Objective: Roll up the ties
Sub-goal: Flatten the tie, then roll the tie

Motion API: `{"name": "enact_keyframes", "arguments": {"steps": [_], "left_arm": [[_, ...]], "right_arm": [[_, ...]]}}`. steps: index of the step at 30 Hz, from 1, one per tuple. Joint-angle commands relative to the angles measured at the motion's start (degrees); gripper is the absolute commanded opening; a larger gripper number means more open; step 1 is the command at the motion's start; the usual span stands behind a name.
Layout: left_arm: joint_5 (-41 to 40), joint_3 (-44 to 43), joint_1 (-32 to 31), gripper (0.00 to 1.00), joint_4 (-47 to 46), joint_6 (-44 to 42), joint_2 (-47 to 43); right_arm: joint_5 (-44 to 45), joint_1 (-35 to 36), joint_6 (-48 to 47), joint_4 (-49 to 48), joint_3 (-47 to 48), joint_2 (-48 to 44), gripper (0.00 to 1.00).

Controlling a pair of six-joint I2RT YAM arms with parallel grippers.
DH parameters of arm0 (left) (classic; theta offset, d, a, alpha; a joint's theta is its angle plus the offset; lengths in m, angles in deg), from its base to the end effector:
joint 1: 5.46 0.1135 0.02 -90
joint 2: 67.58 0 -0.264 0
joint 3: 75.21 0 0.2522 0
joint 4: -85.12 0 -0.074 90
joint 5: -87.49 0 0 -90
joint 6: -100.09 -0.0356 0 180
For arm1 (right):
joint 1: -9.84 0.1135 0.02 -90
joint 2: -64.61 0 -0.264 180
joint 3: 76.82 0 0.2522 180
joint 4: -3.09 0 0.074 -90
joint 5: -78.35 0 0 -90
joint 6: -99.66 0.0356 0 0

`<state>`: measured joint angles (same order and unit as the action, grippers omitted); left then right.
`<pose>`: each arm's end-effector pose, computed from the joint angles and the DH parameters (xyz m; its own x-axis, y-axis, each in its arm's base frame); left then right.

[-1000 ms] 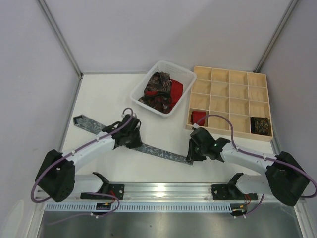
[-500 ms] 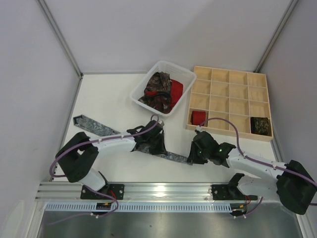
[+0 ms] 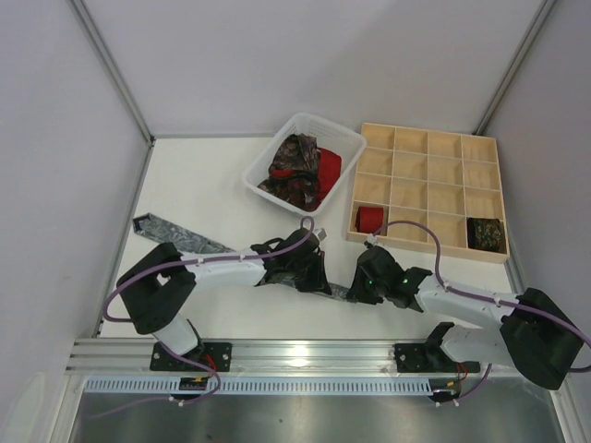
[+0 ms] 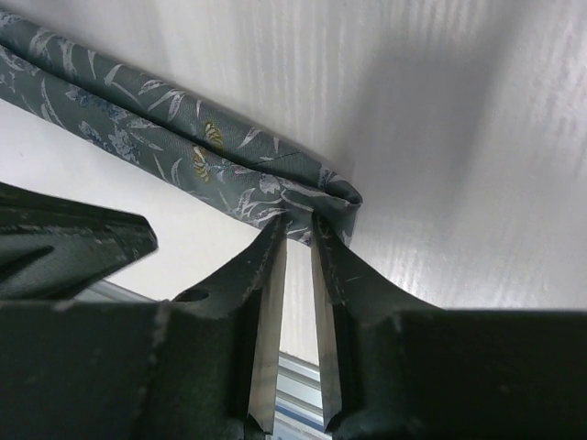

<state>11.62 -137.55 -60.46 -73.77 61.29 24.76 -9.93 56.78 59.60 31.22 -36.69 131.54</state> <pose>0.1749 -0.2649 0.1667 -0.9673 0.0639 -0.2453 0.2049 0.7668 -0.6084 0.1405 0.1488 0.1530 -0.9096 0.1471 -0.3886 -0.0347 0.9050 0.4240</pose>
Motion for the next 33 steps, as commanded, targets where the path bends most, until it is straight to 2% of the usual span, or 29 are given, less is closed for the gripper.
{"name": "enact_keyframes", "arguments": {"steps": [1, 3, 6, 10, 13, 18, 19, 22, 26, 33], "left_arm": [[-4.1, -2.5, -0.5, 0.0, 2.5, -1.3, -3.0], [-7.0, -2.9, -0.5, 0.0, 5.5, -2.5, -5.0], [-11.6, -2.3, -0.5, 0.03, 8.7, -3.5, -9.4], [-10.7, -0.6, -0.5, 0.04, 8.9, -3.2, -12.8], [-8.2, 2.2, -0.5, 0.0, 7.3, -1.2, -14.5], [-7.4, 6.0, -2.9, 0.0, 5.4, 2.6, -14.3], [-7.5, 6.3, -3.4, 0.0, 4.7, 3.9, -13.4], [-7.4, 6.5, -5.3, 0.0, 2.1, 6.2, -11.2], [-7.7, 5.3, -7.4, 0.0, -1.1, 8.3, -6.3], [-8.0, 0.9, -8.3, 0.0, -1.2, 8.6, 2.2]], "right_arm": [[2.2, 0.2, -1.7, 8.5, 1.6, -3.5, 0.25], [2.2, -0.1, -2.8, 10.7, 3.3, -4.9, 0.27], [1.9, -0.8, -5.2, 13.7, 6.4, -6.1, 0.39], [0.4, -3.1, -7.7, 14.8, 11.3, -4.3, 0.5], [-3.6, -5.1, -9.8, 13.1, 14.4, -1.0, 0.51], [-4.0, -7.6, -13.8, 10.8, 18.4, 6.7, 0.4], [-3.9, -7.9, -14.2, 10.1, 18.5, 7.7, 0.34], [-3.9, -8.1, -14.7, 6.8, 17.6, 10.8, 0.24], [-2.8, -7.9, -15.4, 1.7, 15.3, 13.7, 0.18], [-2.6, -7.4, -16.0, -2.3, 12.6, 17.3, 0.11]]}}
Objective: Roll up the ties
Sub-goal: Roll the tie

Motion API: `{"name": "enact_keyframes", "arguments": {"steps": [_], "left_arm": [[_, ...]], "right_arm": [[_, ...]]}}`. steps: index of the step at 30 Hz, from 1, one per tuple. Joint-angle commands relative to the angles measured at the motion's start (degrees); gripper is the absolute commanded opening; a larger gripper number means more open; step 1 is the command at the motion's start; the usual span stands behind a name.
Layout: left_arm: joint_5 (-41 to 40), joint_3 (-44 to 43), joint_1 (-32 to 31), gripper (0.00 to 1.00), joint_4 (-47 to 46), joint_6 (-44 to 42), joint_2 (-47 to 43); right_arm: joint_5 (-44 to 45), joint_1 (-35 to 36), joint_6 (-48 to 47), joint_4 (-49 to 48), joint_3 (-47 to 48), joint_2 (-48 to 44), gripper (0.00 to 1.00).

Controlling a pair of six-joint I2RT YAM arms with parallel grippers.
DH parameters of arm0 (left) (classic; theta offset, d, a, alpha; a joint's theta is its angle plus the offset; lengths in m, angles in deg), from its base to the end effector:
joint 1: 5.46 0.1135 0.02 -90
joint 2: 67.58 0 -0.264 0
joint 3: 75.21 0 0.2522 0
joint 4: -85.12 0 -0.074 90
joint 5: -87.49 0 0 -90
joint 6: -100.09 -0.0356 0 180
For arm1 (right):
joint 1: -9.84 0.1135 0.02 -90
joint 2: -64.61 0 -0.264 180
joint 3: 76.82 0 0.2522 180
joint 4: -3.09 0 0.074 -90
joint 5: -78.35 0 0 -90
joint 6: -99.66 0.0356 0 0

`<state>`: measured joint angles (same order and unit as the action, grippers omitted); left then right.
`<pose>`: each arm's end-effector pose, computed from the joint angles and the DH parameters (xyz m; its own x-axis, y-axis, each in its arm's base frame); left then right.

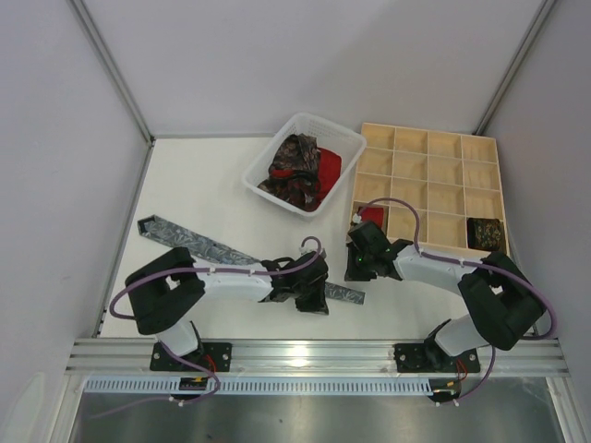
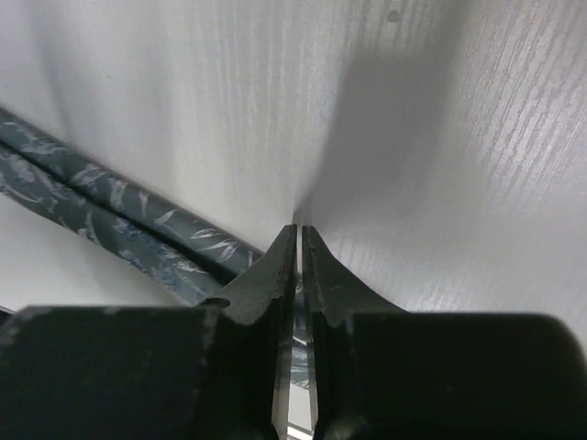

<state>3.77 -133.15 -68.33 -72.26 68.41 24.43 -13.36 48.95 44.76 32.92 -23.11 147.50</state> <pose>0.1325 -0.2672 0.1446 -0.9763 0.0504 -0.2106 0.1547 0.8429 -0.5153 0.2041 0.1673 0.1586 -0.9136 -0.0020 -0.4065 -0.1431 0.9376 0.3170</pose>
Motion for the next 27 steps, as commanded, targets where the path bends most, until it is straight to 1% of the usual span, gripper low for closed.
{"name": "enact_keyframes", "arguments": {"steps": [1, 4, 8, 12, 16, 19, 22, 27], "left_arm": [[-0.1, -4.1, -0.4, 0.01, -2.4, 1.3, 3.2], [-0.5, -5.9, -0.4, 0.0, -1.5, 0.7, 4.9], [-0.7, -8.1, 0.3, 0.0, 0.0, -0.4, 6.7], [-0.5, -9.3, 1.6, 0.0, 0.5, -1.9, 8.0], [-0.2, -9.5, 2.5, 0.01, 1.0, -3.1, 9.2], [0.0, -9.8, 3.1, 0.0, 1.2, -3.8, 9.1], [-0.8, -10.3, 3.3, 0.0, 2.4, -4.6, 7.8], [0.5, -7.6, 2.9, 0.0, 1.3, -4.1, 5.4]], "right_arm": [[0.2, 0.5, -1.1, -4.3, -1.8, 1.5, 0.07], [-0.7, 1.9, 0.0, -5.2, -3.3, 1.0, 0.05], [-2.0, 4.3, 1.7, -5.7, -5.9, -0.2, 0.05], [-2.1, 5.4, 3.2, -5.0, -6.5, -2.4, 0.05], [-1.6, 5.3, 3.0, -4.0, -5.4, -3.5, 0.06], [-2.3, 5.3, 2.7, -4.4, -4.5, -2.0, 0.06], [-0.8, 5.4, 1.9, -3.1, -2.9, -0.9, 0.06], [1.6, 4.7, 0.4, -0.3, -0.5, -3.0, 0.08]]}}
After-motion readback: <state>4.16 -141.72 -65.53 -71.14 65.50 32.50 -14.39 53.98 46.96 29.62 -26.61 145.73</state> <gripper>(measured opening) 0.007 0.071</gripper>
